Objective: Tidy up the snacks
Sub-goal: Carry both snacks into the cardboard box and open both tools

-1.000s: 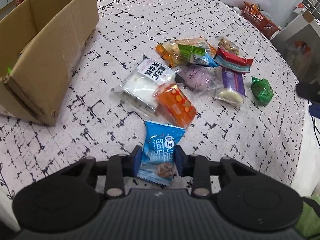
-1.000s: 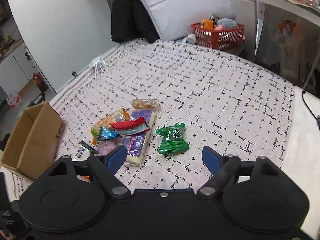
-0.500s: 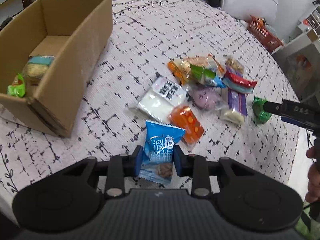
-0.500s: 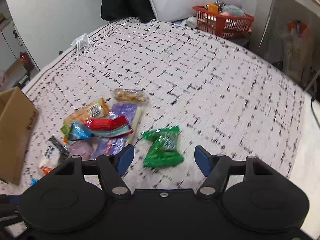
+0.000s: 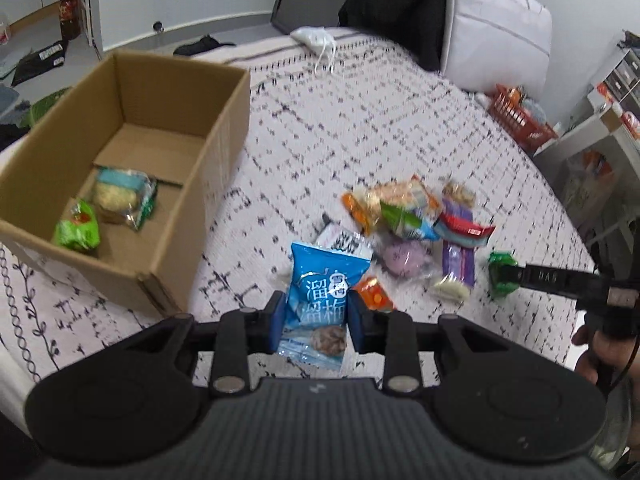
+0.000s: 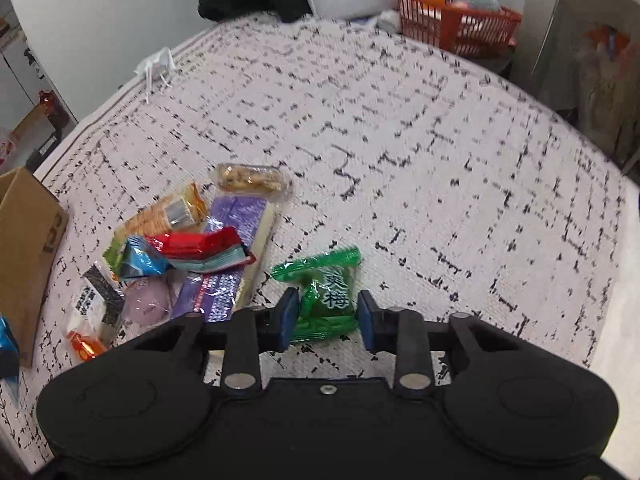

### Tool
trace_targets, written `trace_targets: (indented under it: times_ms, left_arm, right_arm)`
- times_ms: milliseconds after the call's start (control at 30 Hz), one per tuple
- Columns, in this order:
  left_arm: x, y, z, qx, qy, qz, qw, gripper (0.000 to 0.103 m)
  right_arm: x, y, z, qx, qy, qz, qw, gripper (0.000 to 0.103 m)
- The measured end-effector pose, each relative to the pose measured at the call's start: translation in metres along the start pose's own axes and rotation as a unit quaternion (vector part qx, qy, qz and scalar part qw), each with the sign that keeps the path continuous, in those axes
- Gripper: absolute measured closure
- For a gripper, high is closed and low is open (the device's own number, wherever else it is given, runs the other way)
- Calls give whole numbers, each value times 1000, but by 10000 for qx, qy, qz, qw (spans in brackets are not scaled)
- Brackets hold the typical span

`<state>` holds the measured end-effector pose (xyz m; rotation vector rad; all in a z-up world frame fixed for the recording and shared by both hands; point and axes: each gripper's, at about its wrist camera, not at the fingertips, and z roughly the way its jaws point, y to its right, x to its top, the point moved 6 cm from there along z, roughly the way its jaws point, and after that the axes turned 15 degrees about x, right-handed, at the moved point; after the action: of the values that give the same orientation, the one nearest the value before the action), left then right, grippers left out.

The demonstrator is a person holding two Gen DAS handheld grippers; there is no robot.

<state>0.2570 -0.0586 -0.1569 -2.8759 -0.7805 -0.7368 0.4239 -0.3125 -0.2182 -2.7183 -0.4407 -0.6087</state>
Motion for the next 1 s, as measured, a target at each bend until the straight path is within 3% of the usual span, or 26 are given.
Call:
trace_targets:
  times_ms: [367, 1000]
  left_arm:
    - [14, -11, -43, -36, 484, -116, 9988, 72]
    - [37, -60, -100, 43, 1138, -347, 9929, 72]
  right_arm:
    - [9, -37, -38, 403, 515, -314, 9974, 74]
    - [12, -122, -85, 518, 1247, -1064, 9851, 74]
